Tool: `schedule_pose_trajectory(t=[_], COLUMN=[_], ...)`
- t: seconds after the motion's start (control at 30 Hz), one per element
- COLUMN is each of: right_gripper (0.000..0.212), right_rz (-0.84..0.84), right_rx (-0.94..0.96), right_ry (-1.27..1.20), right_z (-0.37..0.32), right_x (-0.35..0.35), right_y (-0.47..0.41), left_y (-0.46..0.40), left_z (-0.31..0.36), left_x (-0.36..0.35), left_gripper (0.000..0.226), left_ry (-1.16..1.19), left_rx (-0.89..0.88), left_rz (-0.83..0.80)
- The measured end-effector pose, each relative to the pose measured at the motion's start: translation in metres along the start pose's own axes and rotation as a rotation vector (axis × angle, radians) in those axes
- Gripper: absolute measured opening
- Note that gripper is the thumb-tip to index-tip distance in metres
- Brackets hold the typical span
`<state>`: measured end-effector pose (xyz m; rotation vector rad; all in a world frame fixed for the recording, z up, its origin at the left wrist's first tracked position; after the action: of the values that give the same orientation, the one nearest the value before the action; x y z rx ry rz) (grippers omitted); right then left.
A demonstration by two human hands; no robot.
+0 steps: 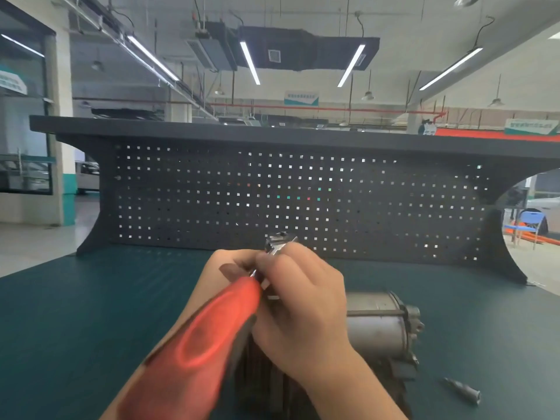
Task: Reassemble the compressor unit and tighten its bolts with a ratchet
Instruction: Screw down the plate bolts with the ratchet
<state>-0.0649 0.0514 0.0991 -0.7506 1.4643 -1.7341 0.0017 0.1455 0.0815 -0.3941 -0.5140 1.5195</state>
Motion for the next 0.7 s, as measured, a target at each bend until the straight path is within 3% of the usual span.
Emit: schedule_pose_trajectory(t=[0.07, 0.17, 0.23, 0.3, 0.37, 0.47, 0.53, 0.6, 0.7], right_gripper=[0.013, 0.016, 0.022, 0.021, 0.017, 0.010, 0.009, 0.018, 0.023], right_rz=[0.043, 0.381, 0.455, 0.420, 0.288, -0.062, -0.069, 0.019, 0.377], right_rx=[-0.178, -0.799, -1.107, -1.017, -0.689, -0.270, -0.149, -0.264, -0.829], right_ry=[-0.040, -0.448, -0.674, -0.617, -0.458, -0.134, -0.121, -0.209, -0.526], right_z=[0.013, 0.057, 0.074, 0.069, 0.047, 0.017, 0.010, 0.017, 0.054], right_x=[0.005, 0.023, 0.017, 0.017, 0.020, 0.008, 0.007, 0.011, 0.023], right_y=[0.000, 0.012, 0.024, 0.021, 0.004, -0.004, -0.001, -0.001, 0.012], left_y=[0.004, 0.004, 0.003, 0.004, 0.006, 0.004, 0.002, 0.002, 0.005], left_z=[0.002, 0.001, -0.002, -0.001, 0.002, -0.001, -0.004, -0.001, 0.003], left_x=[0.004, 0.003, 0.004, 0.001, -0.002, 0.000, 0.006, 0.006, 0.003], left_gripper=[0.023, 0.017, 0.019, 0.016, 0.013, 0.018, 0.020, 0.021, 0.015], left_ry=[-0.023, 0.002, -0.040, -0.045, 0.004, -0.117, -0.099, -0.049, -0.022], left_rx=[-0.016, -0.002, -0.005, -0.005, -0.002, -0.029, 0.014, 0.015, 0.015], left_rz=[-0.029, -0.025, -0.005, -0.018, -0.031, -0.041, -0.014, -0.043, -0.063])
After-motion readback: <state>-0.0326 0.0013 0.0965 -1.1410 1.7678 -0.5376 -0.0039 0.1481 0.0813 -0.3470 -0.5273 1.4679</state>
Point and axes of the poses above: each hand's wrist, its own y-axis away from the middle knuckle, its own x-axis out of the back of the hand, z = x × y, the point moved 5 cm from there along -y, towards the middle knuckle
